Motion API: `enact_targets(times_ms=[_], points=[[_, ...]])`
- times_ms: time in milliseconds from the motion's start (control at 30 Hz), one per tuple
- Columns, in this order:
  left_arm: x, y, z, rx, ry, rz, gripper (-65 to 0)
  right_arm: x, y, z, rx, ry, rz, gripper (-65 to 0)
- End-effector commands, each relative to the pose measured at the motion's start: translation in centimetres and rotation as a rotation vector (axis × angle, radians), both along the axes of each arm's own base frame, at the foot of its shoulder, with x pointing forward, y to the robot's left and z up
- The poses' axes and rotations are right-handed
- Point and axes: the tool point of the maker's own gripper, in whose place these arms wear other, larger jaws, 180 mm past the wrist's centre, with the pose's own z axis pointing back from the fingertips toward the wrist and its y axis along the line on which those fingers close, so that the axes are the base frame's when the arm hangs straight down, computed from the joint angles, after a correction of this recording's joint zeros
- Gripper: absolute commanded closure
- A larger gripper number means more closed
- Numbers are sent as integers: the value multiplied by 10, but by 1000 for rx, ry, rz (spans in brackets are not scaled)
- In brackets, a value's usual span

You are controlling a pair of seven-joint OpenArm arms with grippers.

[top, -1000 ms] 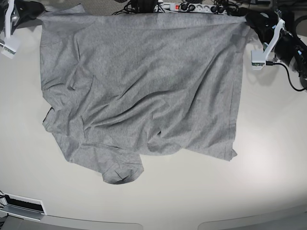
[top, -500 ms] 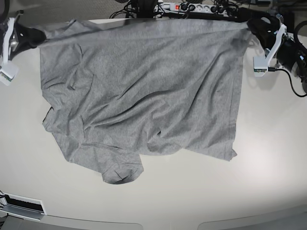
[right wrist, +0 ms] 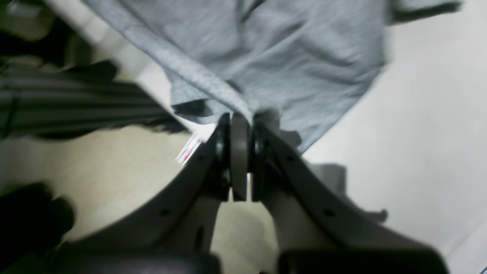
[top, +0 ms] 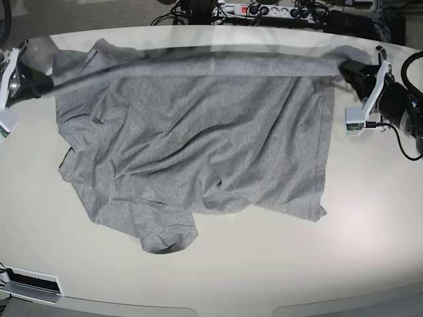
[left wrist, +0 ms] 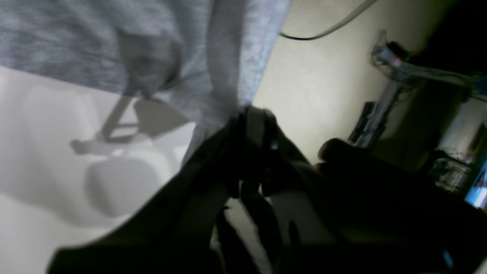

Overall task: Layout the t-shirt on the table in an organized manner, then fold the t-shirt properly
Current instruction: 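Fold the held shirt edge over the body with both grippers, then release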

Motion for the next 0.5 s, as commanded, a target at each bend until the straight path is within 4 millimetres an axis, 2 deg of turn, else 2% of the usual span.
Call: enact_targets(times_ms=[0,233,467], points=[[12,7,4,27,-57,-9,0,8,-1,9,-1,-41,7,0],[48,19,-11,159,-232,80,0,13,2,13,21,-70,0,0],[57,18,-10,163,-264,91,0,25,3,20,27,-118,-5,0]])
